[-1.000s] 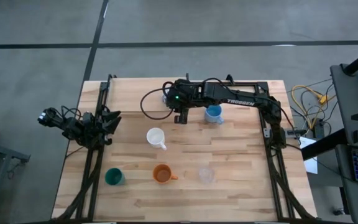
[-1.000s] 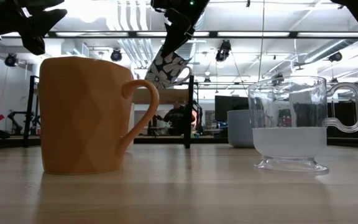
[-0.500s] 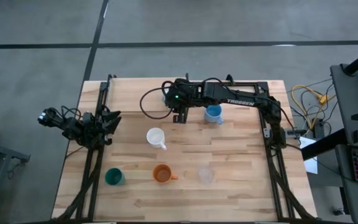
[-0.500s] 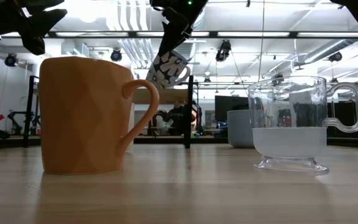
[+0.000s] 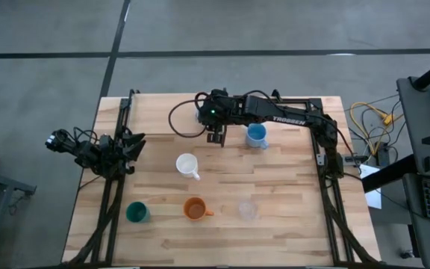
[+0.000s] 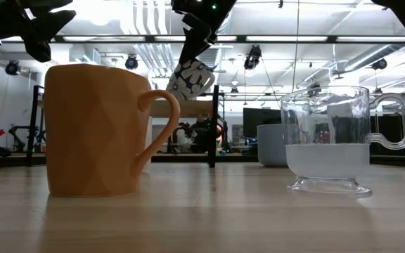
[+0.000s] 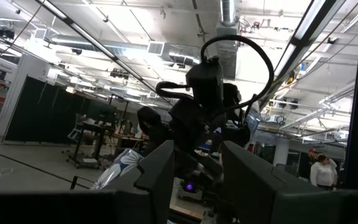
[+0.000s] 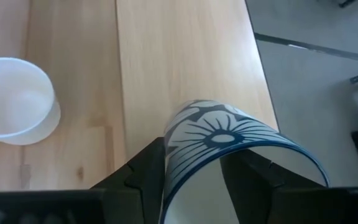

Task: Stack small to large cups/mugs on shelf
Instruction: Put the blue patterned mug on the shelf

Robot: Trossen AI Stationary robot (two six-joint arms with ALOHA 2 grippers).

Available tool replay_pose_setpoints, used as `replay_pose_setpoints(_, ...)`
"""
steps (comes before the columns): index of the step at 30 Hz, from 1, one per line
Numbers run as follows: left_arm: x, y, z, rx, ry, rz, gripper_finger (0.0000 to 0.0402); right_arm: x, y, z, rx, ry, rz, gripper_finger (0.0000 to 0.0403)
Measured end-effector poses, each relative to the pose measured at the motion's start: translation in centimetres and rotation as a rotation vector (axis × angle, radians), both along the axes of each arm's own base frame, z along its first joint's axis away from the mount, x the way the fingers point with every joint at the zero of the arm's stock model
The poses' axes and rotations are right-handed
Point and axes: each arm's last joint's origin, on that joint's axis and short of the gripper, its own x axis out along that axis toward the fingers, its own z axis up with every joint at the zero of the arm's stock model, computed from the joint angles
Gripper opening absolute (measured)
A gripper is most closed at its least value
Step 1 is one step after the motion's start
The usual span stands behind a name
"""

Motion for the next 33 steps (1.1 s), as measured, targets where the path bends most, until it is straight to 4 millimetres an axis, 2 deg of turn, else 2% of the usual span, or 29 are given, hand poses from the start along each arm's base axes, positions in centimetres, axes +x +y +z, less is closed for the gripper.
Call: replay_pose_setpoints(33,0.00,0.00,0.00,0.000,0.000,0.000,0.0122,0.80,-0.81,0.87,-0.047,-0.117,0.020,0.0146)
